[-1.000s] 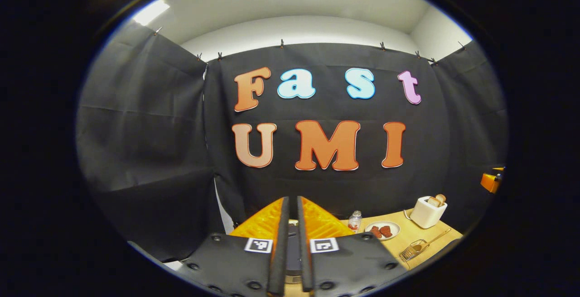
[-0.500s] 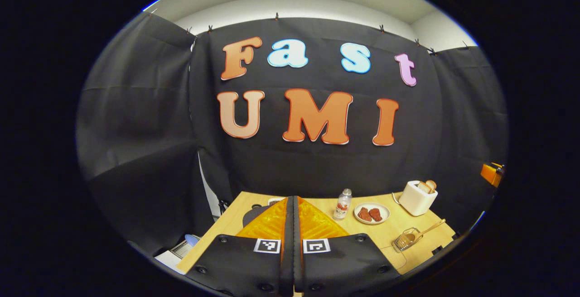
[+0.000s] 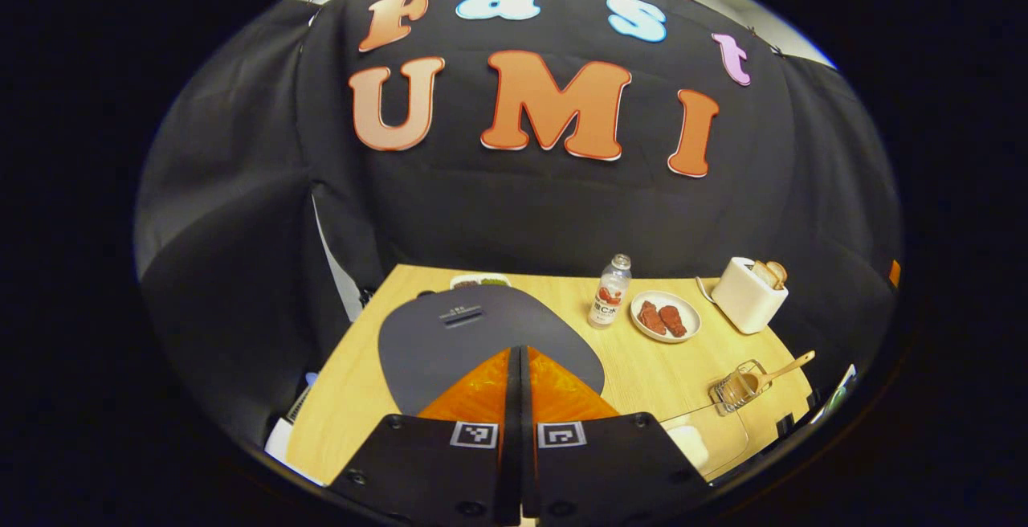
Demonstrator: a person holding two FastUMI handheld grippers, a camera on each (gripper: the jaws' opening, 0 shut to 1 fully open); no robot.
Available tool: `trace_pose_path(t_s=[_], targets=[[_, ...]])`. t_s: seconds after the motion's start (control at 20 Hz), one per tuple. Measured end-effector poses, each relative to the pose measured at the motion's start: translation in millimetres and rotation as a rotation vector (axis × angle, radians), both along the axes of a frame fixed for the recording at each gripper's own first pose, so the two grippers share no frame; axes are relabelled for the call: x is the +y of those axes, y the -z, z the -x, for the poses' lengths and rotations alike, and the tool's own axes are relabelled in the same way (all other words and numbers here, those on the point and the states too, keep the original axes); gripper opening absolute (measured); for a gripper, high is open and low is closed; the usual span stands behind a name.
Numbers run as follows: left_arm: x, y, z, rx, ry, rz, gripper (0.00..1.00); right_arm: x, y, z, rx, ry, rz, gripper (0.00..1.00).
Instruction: Close the left gripper, press the button to open the rice cooker; take a wooden spoon from the chopstick holder with the right hand, scoop a spoonful of rice and pour it into the rice cooker, then put the wooden spoon back into the chopstick holder.
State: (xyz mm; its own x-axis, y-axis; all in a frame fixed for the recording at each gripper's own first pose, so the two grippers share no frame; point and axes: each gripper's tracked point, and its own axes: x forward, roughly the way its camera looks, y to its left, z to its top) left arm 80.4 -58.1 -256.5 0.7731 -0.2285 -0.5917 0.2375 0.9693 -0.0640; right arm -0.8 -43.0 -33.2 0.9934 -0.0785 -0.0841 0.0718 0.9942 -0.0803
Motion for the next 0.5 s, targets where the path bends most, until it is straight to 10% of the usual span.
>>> trace_pose_path(t_s=[0.5], targets=[[-15.2,63.9,3.3,0.127,0.022,-0.005,0.05,-15.3,8.3,1.4,0.024,0.040,0.009,0.95]])
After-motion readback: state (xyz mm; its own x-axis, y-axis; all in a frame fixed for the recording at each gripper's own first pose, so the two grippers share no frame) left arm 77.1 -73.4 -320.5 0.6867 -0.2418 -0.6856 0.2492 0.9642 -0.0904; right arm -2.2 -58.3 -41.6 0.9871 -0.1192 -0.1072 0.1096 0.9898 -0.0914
